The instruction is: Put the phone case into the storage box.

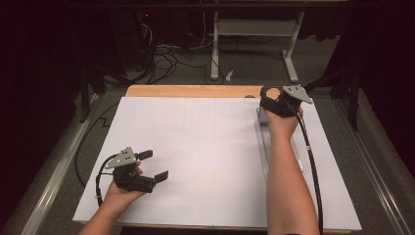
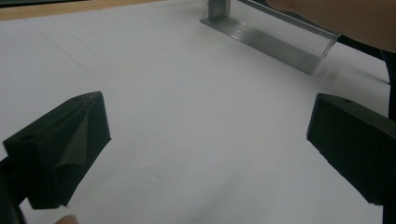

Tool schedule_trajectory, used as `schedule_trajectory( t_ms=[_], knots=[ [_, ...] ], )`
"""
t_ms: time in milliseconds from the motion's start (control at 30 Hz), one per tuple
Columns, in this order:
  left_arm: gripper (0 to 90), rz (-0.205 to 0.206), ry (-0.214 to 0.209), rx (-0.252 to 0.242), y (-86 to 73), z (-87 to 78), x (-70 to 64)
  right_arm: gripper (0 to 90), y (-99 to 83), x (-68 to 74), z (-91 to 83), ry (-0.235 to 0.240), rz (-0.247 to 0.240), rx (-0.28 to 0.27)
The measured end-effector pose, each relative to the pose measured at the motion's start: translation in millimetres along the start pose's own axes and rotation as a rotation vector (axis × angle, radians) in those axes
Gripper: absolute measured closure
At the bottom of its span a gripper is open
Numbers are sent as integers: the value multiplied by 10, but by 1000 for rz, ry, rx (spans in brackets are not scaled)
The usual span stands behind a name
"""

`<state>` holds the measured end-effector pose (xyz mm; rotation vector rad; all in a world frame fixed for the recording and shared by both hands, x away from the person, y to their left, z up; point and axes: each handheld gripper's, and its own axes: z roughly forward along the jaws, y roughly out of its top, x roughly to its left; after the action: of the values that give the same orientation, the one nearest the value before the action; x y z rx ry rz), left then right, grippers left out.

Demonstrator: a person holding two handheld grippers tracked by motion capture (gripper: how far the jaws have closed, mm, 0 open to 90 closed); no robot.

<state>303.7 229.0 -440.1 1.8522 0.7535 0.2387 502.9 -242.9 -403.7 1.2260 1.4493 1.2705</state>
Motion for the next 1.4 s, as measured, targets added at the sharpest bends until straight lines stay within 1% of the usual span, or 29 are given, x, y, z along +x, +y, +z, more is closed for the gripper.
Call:
schedule_trajectory(
  t_ms=[133, 233, 400, 467, 567, 633, 733, 833, 1067, 1267, 1333, 1400],
  knots=[
    [7, 0, 1, 1, 1, 4, 0, 13, 24, 3, -23, -1, 1, 5],
    [7, 2, 2, 11, -1, 17, 5, 3, 63, -3, -66, 9, -1, 16],
    [6, 0, 4, 12, 2, 28, 5, 3, 142, 1, -181, 26, -4, 33],
    [6, -1, 5, 11, 4, 27, 3, 3, 169, 16, -236, 35, -4, 40],
    [6, -3, 8, 8, 7, 26, 3, 3, 201, 50, -332, 51, -8, 37],
    [6, -6, 12, 9, 7, 25, 7, 3, 209, 65, -374, 57, -12, 46],
    [7, -5, 14, 11, 7, 29, 12, 3, 210, 76, -465, 74, -3, 61],
    [6, -2, 15, 14, 9, 37, 18, 3, 205, 78, -567, 86, -11, 75],
    [6, 1, 19, 11, 17, 35, 10, 3, 189, 28, -810, 112, -22, 90],
    [6, -2, 27, 15, 17, 35, 33, 3, 181, 37, -1017, 141, -37, 93],
    [6, -7, 30, 12, 16, 30, 42, 3, 176, 39, -1094, 151, -43, 101],
    [6, -7, 34, 12, 16, 26, 47, 3, 165, 44, -1173, 165, -39, 112]
  ],
)
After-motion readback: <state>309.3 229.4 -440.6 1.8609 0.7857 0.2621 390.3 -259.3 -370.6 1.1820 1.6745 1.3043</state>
